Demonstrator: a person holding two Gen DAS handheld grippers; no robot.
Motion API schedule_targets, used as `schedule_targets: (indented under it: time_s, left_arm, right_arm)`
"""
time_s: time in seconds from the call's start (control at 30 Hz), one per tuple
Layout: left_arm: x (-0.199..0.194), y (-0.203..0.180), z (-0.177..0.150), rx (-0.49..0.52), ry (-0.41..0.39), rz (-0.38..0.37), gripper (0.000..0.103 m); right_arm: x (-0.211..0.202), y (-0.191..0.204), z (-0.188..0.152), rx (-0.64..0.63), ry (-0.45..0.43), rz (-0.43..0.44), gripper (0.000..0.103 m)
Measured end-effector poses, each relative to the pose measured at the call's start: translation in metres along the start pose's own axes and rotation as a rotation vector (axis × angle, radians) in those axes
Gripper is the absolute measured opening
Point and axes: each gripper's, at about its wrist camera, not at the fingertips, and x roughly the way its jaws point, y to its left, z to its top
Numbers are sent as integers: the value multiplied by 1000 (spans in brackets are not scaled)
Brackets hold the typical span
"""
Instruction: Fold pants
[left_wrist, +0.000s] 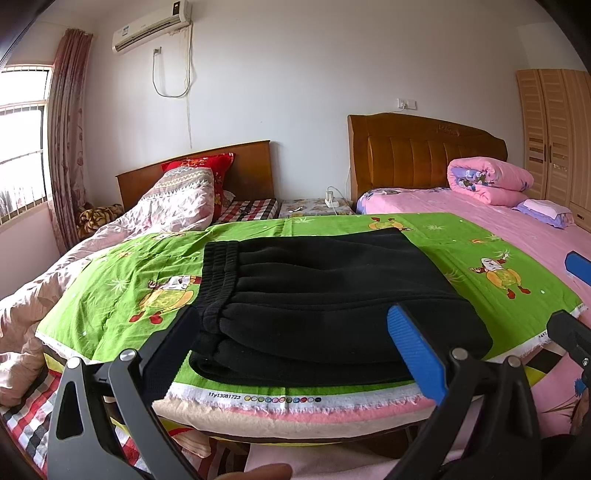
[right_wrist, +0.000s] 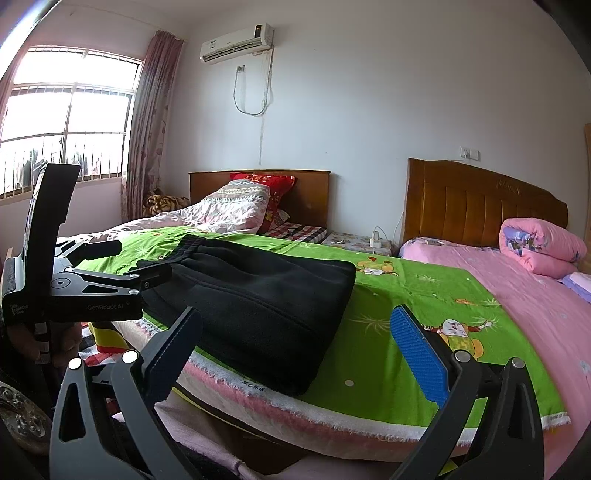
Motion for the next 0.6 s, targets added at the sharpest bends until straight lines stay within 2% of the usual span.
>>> schedule_targets:
  time_s: [0.6]
  left_arm:
    - [-1, 1, -2, 1, 5, 6, 102]
  right_arm:
    - [-1, -1, 0, 6, 2, 0, 99]
